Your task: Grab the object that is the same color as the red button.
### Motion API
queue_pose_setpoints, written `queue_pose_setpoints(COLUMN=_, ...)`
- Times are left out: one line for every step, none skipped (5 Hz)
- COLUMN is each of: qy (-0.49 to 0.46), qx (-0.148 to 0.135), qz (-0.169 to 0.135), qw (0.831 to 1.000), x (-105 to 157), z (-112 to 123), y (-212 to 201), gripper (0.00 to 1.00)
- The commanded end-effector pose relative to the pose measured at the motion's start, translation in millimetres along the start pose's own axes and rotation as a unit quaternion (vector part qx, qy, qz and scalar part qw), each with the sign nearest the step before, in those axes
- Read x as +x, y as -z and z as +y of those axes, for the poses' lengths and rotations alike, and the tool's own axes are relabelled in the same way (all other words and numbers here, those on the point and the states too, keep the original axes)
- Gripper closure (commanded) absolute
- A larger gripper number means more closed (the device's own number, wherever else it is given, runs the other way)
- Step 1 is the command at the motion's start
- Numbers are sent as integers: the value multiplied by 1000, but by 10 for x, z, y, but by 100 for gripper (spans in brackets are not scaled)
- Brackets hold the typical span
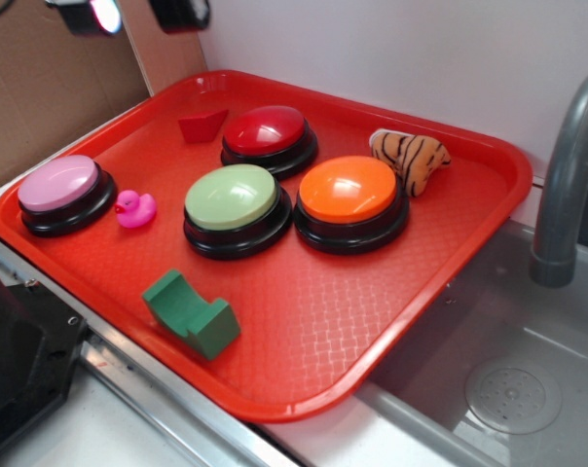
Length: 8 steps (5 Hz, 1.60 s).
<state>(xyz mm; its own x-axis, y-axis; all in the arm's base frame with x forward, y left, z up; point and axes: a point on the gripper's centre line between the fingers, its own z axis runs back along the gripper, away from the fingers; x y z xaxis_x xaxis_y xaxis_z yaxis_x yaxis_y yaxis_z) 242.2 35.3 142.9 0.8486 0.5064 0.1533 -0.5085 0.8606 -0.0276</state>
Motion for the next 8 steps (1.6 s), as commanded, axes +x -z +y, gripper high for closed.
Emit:
queue_pose_setpoints(qy=-60, qx=13, qz=-27, qw=998, x=560, z=122, y=313, gripper=0)
queue_pose_setpoints(qy=-67, qx=30, qz=-32, qw=997, x=743, z=200, y=470, gripper=0)
queue_pose_setpoints(qy=-68, qx=40, qz=-35, qw=996, x=832, z=292, y=596, gripper=0)
queue_pose_setpoints(qy=-58, qx=48, qz=-40, qw=996, x=899, z=393, y=706, gripper=0)
queue_pose_setpoints(qy=-57, qx=62, qz=-31, qw=996, x=864, z=471, y=800, gripper=0)
queue_pose_setpoints(qy=-53, qx=58, qz=-21, qw=997, x=844, z=493, y=921, gripper=0)
queue_pose_setpoints(qy=-43, qx=38, qz=-2, qw=998, x=846, z=385, y=1150, gripper=0)
queue_pose_setpoints(qy=-35, qx=32, qz=20, qw=999, x=791, z=416, y=1286, gripper=0)
